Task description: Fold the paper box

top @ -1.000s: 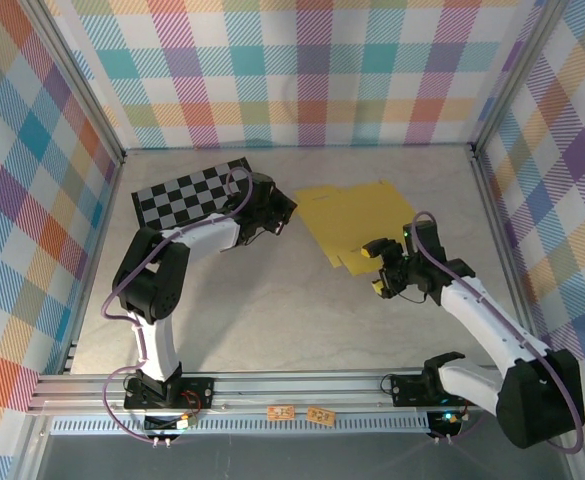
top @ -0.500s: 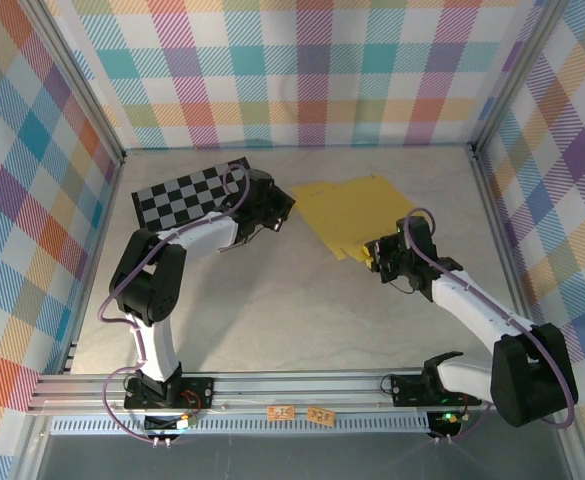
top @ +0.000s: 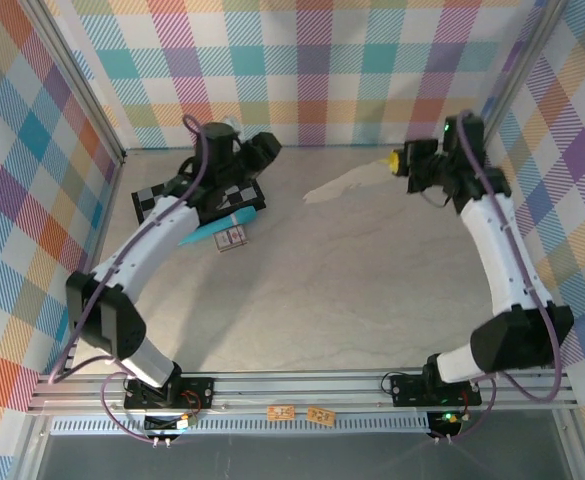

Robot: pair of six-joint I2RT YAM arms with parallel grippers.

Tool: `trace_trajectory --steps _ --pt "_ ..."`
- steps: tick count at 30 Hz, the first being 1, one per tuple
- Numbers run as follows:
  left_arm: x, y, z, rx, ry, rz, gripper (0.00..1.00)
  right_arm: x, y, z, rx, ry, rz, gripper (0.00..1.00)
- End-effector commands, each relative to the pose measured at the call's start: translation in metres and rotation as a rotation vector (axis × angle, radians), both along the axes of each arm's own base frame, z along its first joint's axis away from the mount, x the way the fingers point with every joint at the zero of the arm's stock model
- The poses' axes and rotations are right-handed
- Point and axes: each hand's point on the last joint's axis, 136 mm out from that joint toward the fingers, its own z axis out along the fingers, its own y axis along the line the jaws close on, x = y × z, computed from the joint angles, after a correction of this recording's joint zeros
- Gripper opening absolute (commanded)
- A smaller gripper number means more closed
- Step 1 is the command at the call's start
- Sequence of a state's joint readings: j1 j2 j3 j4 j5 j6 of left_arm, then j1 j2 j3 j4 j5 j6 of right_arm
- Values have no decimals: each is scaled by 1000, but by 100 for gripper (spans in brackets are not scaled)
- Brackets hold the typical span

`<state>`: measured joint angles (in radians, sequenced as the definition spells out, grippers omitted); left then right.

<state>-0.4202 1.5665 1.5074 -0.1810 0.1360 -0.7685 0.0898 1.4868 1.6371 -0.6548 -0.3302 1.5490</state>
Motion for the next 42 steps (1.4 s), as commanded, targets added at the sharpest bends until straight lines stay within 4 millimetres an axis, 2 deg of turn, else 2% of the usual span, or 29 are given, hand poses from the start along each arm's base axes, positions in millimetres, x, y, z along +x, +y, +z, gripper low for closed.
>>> trace_trajectory --steps 1,3,7,9,12,16,22,25,29,31,33,37,40,42 --pt "-6 4 -12 307 -193 -131 49 -32 6 0 48 183 105 0" --pt "-12 -1 -18 388 -327 -185 46 -31 5 15 82 170 108 0" --pt "-24 -18 -25 392 -470 -295 51 -32 5 29 100 168 126 0" --pt "-37 -43 -25 404 -554 -405 53 -33 4 31 101 173 132 0" --pt "-55 -71 -36 497 -608 -520 56 -34 6 32 113 174 133 0" --pt "-62 -76 -38 517 -632 -539 59 -33 4 36 123 175 133 0" --pt "-89 -91 -48 615 -657 -643 60 -30 2 41 132 173 134 0" --pt "-91 -88 -52 630 -659 -640 61 -30 1 41 138 176 131 0" --pt "-94 -96 -53 629 -673 -687 62 -29 3 41 149 178 140 0" --pt "-92 -101 -66 696 -654 -724 62 -29 4 42 154 175 143 0" --pt "-85 -103 -75 732 -652 -721 61 -30 4 44 159 174 143 0" --pt "-68 -111 -79 751 -658 -700 58 -31 5 45 167 173 146 0" --pt "-62 -118 -75 734 -663 -699 48 -31 6 45 174 178 147 0" --pt "-61 -121 -71 737 -668 -689 32 -30 5 45 177 177 144 0"
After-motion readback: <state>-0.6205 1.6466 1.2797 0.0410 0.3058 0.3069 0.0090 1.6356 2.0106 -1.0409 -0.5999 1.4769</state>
